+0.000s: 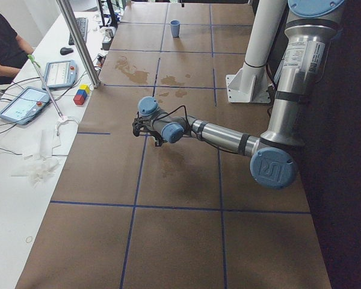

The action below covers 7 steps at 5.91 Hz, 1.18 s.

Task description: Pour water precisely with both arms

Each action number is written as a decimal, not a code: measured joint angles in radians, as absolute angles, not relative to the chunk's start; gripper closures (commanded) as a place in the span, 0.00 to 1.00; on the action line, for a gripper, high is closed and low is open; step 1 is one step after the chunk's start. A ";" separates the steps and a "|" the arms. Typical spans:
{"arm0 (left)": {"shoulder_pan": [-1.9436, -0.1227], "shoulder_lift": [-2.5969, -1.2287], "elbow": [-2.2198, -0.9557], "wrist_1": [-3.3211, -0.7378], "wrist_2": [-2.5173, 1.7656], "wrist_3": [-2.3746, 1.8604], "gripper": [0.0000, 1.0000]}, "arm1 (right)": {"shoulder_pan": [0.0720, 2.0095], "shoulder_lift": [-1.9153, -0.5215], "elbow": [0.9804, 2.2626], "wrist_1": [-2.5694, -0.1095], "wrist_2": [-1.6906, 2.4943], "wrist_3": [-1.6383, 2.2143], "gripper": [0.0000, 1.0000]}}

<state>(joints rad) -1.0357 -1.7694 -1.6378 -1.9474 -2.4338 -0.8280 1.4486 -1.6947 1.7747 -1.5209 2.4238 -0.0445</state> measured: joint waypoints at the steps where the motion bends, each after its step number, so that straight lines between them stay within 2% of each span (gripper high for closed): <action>1: -0.990 -1.837 -1.638 -1.946 -2.440 -0.898 1.00 | 1.448 -1.695 1.776 -1.520 2.429 -0.044 0.00; 4: -0.811 -2.028 -1.602 -1.942 -2.346 -1.081 1.00 | 1.443 -1.694 1.776 -1.520 2.436 -0.044 0.00; 7: -0.689 -2.189 -1.491 -1.933 -2.213 -1.144 1.00 | 1.440 -1.695 1.779 -1.520 2.436 -0.043 0.00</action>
